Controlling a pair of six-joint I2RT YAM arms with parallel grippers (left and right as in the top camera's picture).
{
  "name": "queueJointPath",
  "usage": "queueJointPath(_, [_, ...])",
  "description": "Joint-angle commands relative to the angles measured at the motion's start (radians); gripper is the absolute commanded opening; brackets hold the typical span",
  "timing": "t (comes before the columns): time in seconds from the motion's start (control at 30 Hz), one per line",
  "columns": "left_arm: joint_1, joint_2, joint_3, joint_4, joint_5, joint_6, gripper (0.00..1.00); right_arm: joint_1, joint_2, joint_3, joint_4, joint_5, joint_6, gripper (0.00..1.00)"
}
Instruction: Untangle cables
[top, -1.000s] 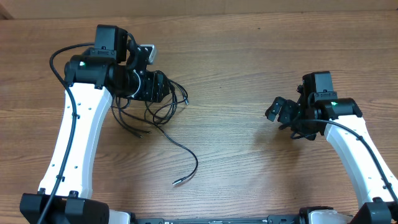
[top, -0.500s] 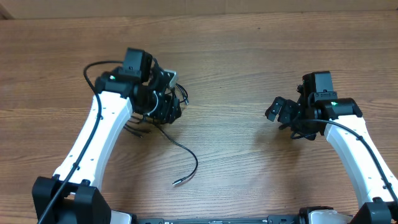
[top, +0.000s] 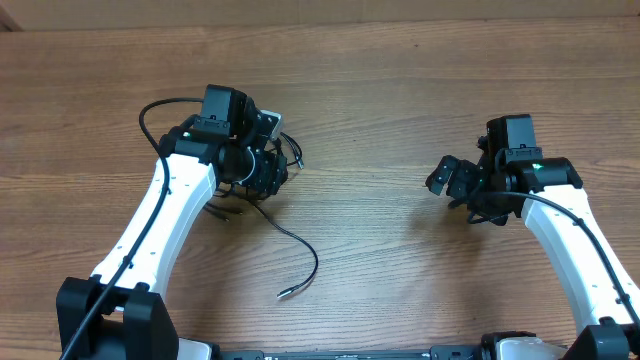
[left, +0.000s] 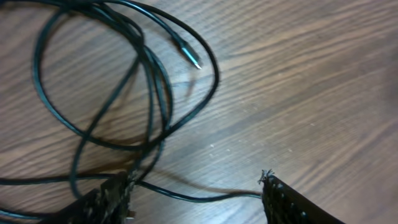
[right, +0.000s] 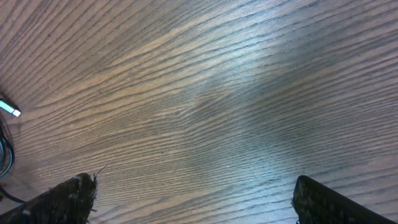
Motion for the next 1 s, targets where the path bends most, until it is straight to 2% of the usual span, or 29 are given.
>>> queueJointPath(0.0, [-0.003,-0.009,-0.015,0.012,-0.054,0.021,0.68,-0.004,-0.012,0.001,0.006,0.000,-0.004,1.00])
queueJointPath(0.17, [-0.003,0.020,-0.015,0.019,-0.056,0.046,0.68,-0.004,-0.012,0.001,0.009,0.000,-0.004,1.00])
queueJointPath(0.37, [-0.003,0.153,-0.015,0.022,-0.021,0.046,0.65,-0.004,-0.012,0.001,0.008,0.000,-0.004,1.00])
queueJointPath(0.53, [-0.003,0.261,-0.015,0.024,0.040,0.046,0.51,-0.004,-0.012,0.001,0.009,0.000,-0.005,1.00])
queueJointPath(0.6, [-0.003,0.278,-0.015,0.024,0.040,0.046,0.37,-0.004,-0.012,0.001,0.009,0.000,-0.005,1.00])
queueJointPath(0.67, [-0.003,0.284,-0.015,0.023,0.040,0.046,0.31,-0.004,-0.012,0.001,0.009,0.000,-0.005,1.00])
queueJointPath(0.7, [-0.003,0.282,-0.015,0.023,0.040,0.045,0.15,-0.004,-0.012,0.001,0.009,0.000,-0.005,1.00])
queueJointPath(0.73, [-0.003,0.281,-0.014,0.021,0.045,0.045,0.04,-0.004,-0.012,0.001,0.010,0.000,-0.005,1.00])
queueJointPath(0.97, [-0.002,0.262,0.038,-0.003,0.201,0.053,0.04,-0.004,-0.012,0.001,0.009,0.000,-0.005,1.00])
